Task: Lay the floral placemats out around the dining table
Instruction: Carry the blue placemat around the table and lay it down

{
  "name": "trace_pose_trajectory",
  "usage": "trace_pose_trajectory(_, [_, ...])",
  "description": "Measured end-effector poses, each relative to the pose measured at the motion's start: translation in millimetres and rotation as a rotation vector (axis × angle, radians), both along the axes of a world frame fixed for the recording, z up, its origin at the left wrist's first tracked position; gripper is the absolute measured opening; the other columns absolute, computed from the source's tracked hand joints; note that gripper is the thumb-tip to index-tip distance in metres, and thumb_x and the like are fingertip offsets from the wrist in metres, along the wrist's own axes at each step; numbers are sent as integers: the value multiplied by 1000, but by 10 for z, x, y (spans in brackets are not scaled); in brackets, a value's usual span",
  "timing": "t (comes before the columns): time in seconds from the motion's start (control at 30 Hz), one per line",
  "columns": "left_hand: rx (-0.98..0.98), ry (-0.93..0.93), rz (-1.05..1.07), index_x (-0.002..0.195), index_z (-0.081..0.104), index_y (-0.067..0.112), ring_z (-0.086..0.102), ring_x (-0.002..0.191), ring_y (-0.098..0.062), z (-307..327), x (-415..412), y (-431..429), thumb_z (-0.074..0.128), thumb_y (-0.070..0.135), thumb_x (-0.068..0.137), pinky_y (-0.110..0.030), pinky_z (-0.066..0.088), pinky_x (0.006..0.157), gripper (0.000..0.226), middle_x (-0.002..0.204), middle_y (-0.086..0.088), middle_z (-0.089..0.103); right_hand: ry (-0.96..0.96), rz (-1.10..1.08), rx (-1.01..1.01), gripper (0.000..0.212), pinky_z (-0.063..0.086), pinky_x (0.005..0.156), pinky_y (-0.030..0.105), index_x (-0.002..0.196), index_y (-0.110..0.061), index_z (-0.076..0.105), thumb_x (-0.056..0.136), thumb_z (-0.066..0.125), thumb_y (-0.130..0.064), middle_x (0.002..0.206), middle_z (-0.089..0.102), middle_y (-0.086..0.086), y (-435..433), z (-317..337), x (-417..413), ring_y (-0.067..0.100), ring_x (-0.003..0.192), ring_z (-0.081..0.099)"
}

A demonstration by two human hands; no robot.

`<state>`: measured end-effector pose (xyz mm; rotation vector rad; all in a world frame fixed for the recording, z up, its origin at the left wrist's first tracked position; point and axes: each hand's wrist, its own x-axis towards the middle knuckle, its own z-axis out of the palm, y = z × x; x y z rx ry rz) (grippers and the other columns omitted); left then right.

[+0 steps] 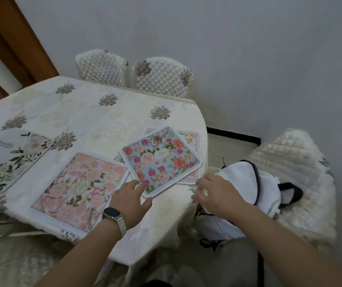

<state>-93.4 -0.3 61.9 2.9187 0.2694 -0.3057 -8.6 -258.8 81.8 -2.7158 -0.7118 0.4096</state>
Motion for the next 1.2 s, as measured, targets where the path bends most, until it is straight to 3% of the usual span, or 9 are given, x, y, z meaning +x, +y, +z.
trace_pose_trajectory(0.33, [-249, 68, 267, 138, 46, 25, 51, 120, -24, -308, 415, 531, 46, 50, 93, -39, 49, 90, 51, 140, -2, 48, 52, -7, -44, 45, 44, 98, 38, 138, -25, 50, 98, 43, -44, 137, 50, -1, 283, -10, 770, 19, 119, 51])
trace_pose_trajectory(0.63, [-284, 189, 403, 140, 41, 25, 50, 117, -26, -543, 611, 613, 46, 47, 94, -41, 49, 89, 51, 139, -4, 46, 135, 134, -63, 46, 46, 89, 35, 136, -22, 51, 98, 43, -46, 131, 52, 1, 745, -354, 1405, 19, 112, 55])
trace_pose_trajectory(0.77, [-359, 189, 503, 141, 39, 24, 50, 119, -27, -634, 764, 543, 47, 45, 94, -41, 48, 91, 52, 140, -5, 45, 194, 202, -84, 44, 46, 94, 40, 131, -17, 54, 98, 44, -44, 131, 51, 6, 849, -514, 1707, 24, 116, 52])
trace_pose_trajectory(0.87, [-464, 190, 640, 141, 40, 21, 56, 113, -30, -729, 865, 455, 51, 42, 93, -42, 50, 91, 54, 140, -8, 46, 252, 187, -70, 50, 43, 102, 42, 138, -15, 49, 98, 45, -44, 141, 45, 7, 865, -654, 1963, 27, 125, 48])
trace_pose_trajectory(0.97, [-472, 209, 702, 143, 38, 20, 55, 111, -29, -844, 929, 341, 54, 42, 91, -43, 50, 91, 58, 135, -8, 49, 288, 169, -76, 52, 43, 102, 43, 138, -14, 47, 95, 49, -43, 140, 43, 9, 895, -794, 2218, 28, 123, 49])
trace_pose_trajectory(1.2, [-461, 80, 814, 138, 41, 18, 47, 118, -28, -1040, 932, 126, 57, 37, 90, -41, 44, 98, 54, 132, -8, 50, 272, 186, -117, 44, 48, 92, 43, 129, -15, 52, 92, 52, -38, 125, 46, 11, 1173, -1059, 2630, 31, 112, 52])
